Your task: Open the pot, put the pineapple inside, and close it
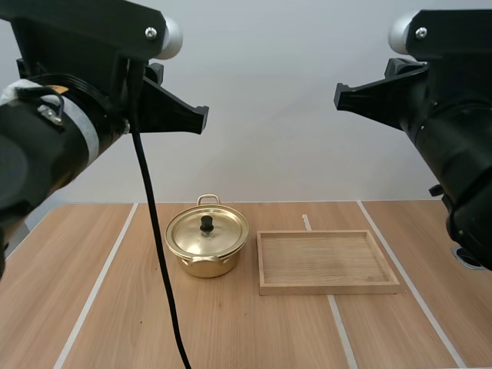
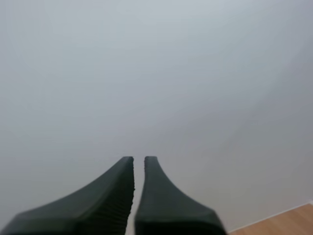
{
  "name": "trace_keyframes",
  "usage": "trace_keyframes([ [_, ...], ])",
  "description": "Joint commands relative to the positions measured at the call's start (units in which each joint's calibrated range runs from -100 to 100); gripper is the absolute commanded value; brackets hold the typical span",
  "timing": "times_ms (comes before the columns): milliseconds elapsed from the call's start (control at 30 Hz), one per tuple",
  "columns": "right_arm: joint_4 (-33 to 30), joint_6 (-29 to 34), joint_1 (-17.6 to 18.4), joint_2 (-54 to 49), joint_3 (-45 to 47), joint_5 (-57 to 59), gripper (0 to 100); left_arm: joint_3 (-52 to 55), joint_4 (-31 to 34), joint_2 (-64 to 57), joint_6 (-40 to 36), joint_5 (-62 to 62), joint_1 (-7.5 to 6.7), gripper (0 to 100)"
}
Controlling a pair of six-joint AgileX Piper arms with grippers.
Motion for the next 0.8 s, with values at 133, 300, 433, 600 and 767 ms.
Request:
trace_keyframes([
  [133, 0.00, 0.00, -0.24, -4.22, 7.13, 1.74, 0, 1.09, -0.54, -7.03, -7.50, -1.68, 0.01, 0],
  [300, 0.00, 0.00, -0.24, -5.39, 10.84, 1.54, 0, 1.09, 4.89, -7.87, -14.84, 2.26, 0.01, 0],
  [433, 0.00, 0.00, -0.24, -5.39, 12.88, 0.83, 0, 3.56, 17.78, -7.92, -23.58, 3.48, 0.01, 0],
  [600, 0.00, 0.00, -0.24, -5.39, 16.64, 1.08, 0, 10.29, 23.15, -8.04, -28.08, 2.00, 0.01, 0],
  [767, 0.00, 0.00, -0.24, -5.39, 21.21, 1.08, 0, 14.38, 23.15, -8.09, -28.08, 2.75, 0.01, 0],
])
